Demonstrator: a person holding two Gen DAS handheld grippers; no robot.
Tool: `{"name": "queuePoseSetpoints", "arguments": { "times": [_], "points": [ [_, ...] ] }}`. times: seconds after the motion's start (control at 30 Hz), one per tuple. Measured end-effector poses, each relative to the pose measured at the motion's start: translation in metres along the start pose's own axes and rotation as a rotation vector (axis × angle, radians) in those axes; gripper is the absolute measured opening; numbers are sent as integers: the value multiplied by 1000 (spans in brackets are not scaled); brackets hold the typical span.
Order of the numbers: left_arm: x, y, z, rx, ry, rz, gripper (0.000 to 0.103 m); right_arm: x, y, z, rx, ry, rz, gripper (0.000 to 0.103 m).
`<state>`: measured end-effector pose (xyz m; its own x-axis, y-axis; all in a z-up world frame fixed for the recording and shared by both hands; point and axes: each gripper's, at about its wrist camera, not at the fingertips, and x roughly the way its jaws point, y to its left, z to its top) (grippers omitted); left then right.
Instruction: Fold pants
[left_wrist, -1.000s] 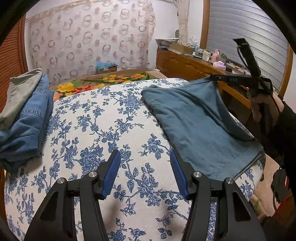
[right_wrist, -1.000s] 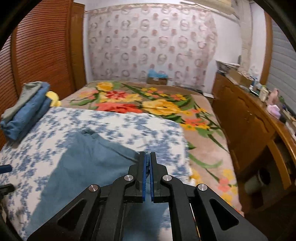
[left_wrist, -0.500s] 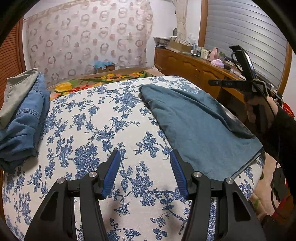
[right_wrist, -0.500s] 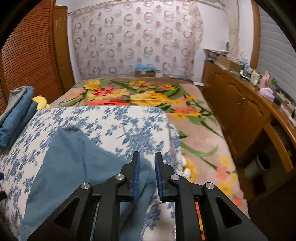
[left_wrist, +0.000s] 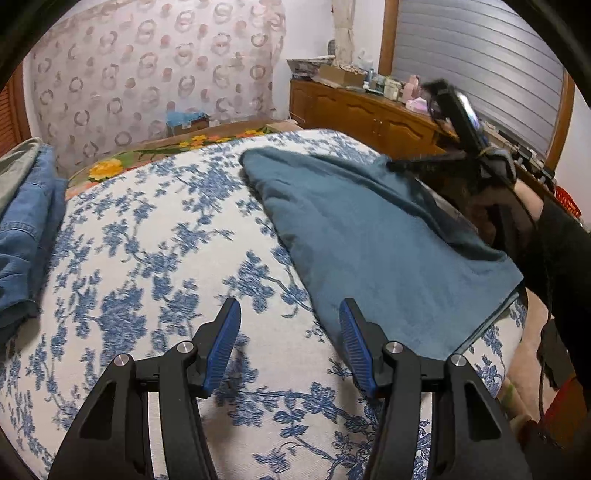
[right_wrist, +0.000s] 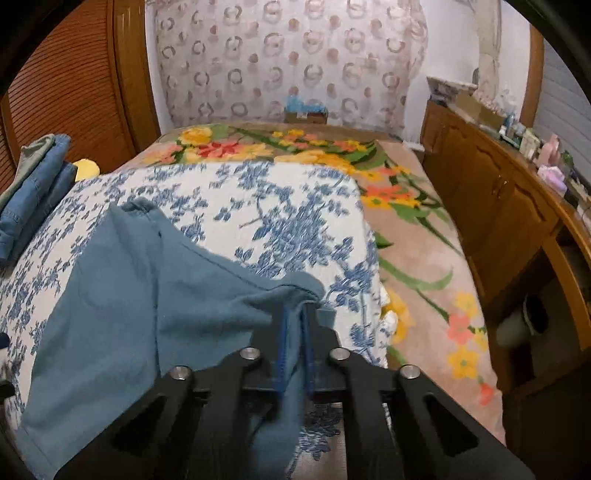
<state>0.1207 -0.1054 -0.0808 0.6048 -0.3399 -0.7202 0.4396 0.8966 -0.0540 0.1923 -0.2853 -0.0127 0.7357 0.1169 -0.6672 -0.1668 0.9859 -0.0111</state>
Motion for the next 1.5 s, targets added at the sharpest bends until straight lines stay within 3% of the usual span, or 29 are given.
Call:
{"name": "queuePoseSetpoints", "arguments": {
  "times": [0.13, 0.23, 0.3, 0.47, 0.53, 0.6, 0.73, 0.93, 1.23, 1.3, 1.37, 1.5],
  "points": [
    [7, -4, -4, 7, 24, 1, 57, -6, -20, 1, 66, -26, -101, 2],
    [6, -5, -4, 8, 24, 0, 57, -8, -23, -1, 47, -43, -162, 2],
    [6, -7, -4, 8, 23, 0, 57, -11, -25, -1, 61, -38, -143, 2],
    [-2, -8, -7, 12, 14, -16, 57, -43, -11, -13, 77, -80, -43, 14],
    [-8, -10, -10, 18, 9, -33, 57, -63, -1, -27, 74, -103, -1, 30],
    [-13, -13, -14, 31, 4, -50, 57, -81, 5, -43, 68, -120, 30, 38],
    [-21, -16, -19, 28, 3, -112, 56, -112, 14, -79, 41, -123, 76, 39],
    [-15, -23, -20, 21, 34, -160, 43, -135, 17, -116, 25, -80, 81, 39],
    [-9, -32, -25, 18, 77, -185, 43, -139, 13, -131, 43, -56, 61, 39],
    [-11, -33, -25, 26, 74, -198, 34, -139, 10, -132, 59, -56, 64, 39],
    [-15, -35, -23, 28, 57, -211, 16, -138, 8, -133, 75, -58, 64, 39],
    [-38, -41, -21, 54, 2, -216, 12, -145, 2, -136, 104, -74, 51, 39]
  ]
}}
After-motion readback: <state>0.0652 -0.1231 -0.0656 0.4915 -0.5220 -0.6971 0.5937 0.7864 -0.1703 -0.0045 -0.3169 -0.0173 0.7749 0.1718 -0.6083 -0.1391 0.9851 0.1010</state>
